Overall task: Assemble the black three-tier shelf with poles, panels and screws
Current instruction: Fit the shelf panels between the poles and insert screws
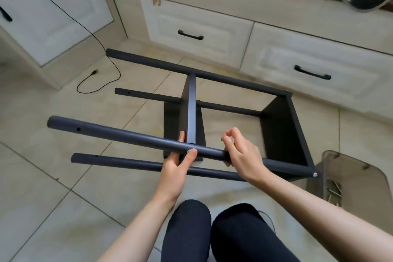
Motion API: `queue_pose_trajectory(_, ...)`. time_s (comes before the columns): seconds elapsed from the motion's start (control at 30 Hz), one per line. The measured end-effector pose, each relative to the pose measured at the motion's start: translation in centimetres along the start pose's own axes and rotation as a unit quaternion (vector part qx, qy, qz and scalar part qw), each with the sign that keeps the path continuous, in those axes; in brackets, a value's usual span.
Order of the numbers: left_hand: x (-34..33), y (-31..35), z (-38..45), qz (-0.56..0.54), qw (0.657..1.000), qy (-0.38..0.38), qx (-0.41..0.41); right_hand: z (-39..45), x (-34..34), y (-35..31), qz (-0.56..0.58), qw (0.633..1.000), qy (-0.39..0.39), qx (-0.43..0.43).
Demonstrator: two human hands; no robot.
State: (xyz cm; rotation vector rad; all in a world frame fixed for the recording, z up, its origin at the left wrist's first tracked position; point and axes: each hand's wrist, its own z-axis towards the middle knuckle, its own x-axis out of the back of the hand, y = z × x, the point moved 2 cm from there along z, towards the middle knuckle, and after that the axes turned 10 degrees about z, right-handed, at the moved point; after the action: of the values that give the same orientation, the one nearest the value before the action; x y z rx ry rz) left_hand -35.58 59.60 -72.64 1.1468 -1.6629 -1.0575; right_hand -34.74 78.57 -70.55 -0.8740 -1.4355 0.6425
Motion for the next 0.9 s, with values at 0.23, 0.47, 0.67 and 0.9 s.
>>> queue_pose_trajectory(0.23, 0.5, -2.8, -0.3, -0.004, 0.999, -0.029, 0.027, -0.1, -1.5, 1.5, -0.066, 0.998, -0.024, 0.005)
queue_pose_trajectory(0.47, 1.1, -4.1, -0.3, -0.013, 0.997, -0.058, 0.048, -0.2, -2.0, 2.4, -0.094, 0.995, -0.042, 0.014)
queue_pose_trajectory(0.67, 2.5, -4.2, -1.8, 0.046, 0.992, -0.008, 0.12, -0.7, -3.5, 2.7, -0.114, 0.991, -0.068, 0.007)
queue_pose_trajectory(0.9, 5.2, -2.2, -1.7, 0.465, 0.871, 0.07, 0.145, -0.9, -3.9, 2.8, -0.12, 0.989, -0.083, 0.003)
